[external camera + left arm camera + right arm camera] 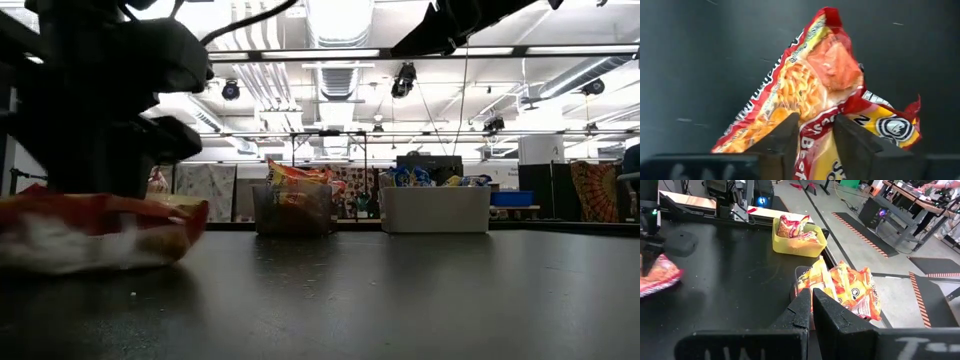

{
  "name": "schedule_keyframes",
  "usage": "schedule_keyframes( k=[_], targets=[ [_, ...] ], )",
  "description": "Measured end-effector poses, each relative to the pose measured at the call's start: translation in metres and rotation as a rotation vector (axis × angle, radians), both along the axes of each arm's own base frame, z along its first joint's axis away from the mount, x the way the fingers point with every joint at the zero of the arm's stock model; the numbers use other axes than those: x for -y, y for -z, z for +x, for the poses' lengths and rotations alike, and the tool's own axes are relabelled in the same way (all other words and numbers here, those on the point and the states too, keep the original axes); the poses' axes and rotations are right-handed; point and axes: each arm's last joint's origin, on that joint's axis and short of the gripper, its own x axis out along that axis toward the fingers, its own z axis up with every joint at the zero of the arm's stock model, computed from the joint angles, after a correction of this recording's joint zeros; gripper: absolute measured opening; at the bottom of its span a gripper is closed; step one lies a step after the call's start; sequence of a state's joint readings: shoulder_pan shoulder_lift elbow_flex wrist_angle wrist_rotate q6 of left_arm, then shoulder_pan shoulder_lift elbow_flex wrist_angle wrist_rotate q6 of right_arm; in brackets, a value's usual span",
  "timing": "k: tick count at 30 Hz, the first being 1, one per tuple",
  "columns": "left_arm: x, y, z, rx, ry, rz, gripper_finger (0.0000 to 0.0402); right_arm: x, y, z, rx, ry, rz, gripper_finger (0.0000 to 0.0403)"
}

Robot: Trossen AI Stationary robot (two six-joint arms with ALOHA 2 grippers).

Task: Sort Maruchan noodles
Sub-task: Put the red noodle pack into the yellow bin

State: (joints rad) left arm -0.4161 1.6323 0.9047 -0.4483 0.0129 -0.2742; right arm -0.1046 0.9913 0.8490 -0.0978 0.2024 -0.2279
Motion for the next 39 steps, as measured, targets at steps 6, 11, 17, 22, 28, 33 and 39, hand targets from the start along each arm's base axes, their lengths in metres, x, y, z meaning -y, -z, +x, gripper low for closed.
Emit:
schedule_keyframes(
  k=[6,11,17,22,28,33,39],
  targets=[
    [-0.029,-0.001,0.006,0.126,-0.219,0.378,0.0053,0.000,0.000,0.000,0.000,0.000,0.000,0.0009],
    [-0.044,-0.009,0.011,0.121,-0.210,0.296,0.0049,0.000,0.000,0.000,-0.001,0.000,0.000,0.0009],
    [-0.058,-0.023,0.009,0.115,-0.226,0.152,0.0079,0.000,0.002,-0.001,-0.021,0.000,0.002,0.0009],
    [-0.070,-0.041,0.003,0.141,-0.290,0.084,0.0120,0.000,0.003,-0.001,-0.028,0.000,0.003,0.0009],
    [-0.080,-0.047,-0.009,0.156,-0.455,-0.022,0.0191,0.000,0.003,-0.001,-0.031,-0.002,-0.003,0.0009],
    [-0.082,-0.032,-0.017,0.175,-0.535,-0.012,0.0247,0.000,0.004,-0.001,-0.044,-0.005,-0.009,0.0009],
    [-0.085,-0.013,-0.023,0.232,-0.563,-0.040,0.0273,0.000,0.004,-0.001,-0.048,-0.006,-0.014,0.0009]
  ],
)
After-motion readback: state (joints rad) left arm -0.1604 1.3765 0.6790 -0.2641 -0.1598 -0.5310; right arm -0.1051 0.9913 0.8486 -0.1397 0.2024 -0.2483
